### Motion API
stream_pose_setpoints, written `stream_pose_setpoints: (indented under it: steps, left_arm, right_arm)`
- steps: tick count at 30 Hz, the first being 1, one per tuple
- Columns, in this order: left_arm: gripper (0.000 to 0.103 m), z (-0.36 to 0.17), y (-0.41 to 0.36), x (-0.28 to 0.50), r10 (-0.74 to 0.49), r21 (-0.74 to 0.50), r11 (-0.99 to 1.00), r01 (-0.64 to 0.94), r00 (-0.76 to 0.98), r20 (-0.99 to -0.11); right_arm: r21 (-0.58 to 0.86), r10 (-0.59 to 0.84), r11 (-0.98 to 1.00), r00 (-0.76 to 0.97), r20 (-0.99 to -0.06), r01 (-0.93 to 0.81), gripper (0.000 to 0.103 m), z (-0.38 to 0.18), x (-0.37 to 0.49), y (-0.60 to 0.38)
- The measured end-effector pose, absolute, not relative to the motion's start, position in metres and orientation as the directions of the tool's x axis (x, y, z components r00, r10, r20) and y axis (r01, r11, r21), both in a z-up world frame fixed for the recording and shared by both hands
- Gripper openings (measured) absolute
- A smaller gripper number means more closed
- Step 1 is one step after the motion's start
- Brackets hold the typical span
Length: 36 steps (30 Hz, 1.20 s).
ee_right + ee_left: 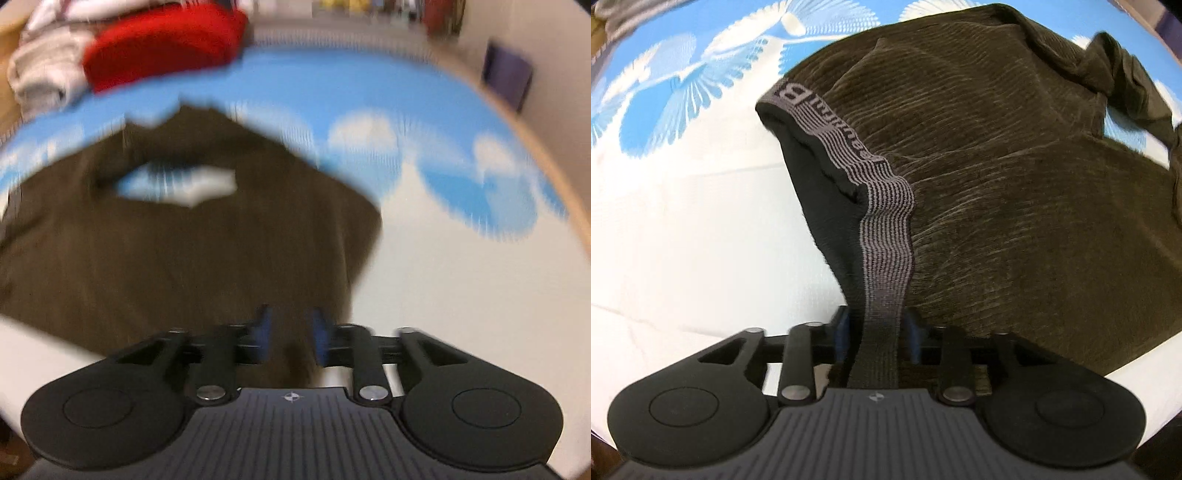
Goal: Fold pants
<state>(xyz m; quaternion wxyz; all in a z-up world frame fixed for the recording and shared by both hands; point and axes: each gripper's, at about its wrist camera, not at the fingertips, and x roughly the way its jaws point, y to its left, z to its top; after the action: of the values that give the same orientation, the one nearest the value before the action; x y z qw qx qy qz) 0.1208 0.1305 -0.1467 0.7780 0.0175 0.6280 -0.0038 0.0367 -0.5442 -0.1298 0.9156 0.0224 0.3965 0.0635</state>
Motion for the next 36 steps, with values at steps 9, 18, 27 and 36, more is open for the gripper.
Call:
stream_pose_setpoints:
  steps: [9, 18, 27, 36]
  left_arm:
    - [0.062, -0.163, 0.125, 0.126, -0.006, 0.0, 0.999, 0.041, 0.154, -0.988]
    - [0.067, -0.17, 0.122, 0.132, -0.005, 0.004, 0.998, 0.064, 0.133, -0.991]
    - [0.068, -0.174, 0.117, 0.119, 0.005, 0.023, 0.993, 0.117, 0.152, -0.988]
    - [0.035, -0.171, 0.126, 0.11, -0.007, 0.016, 0.992, 0.128, 0.18, -0.984]
  right_arm:
    - [-0.09, 0.184, 0.903, 0.567, -0.803, -0.42, 0.053, -0.173, 0.126, -0.403]
    - [-0.031, 0.157, 0.944, 0.528, -0.835, -0.329, 0.005, -0.181, 0.158, -0.408]
    - [0.426, -0.243, 0.647, 0.702, -0.67, 0.632, 0.003, -0.143, 0.026, -0.701]
    - [0.434, -0.221, 0.319, 0.511, -0.83, 0.843, 0.003, -0.211, -0.069, -0.792]
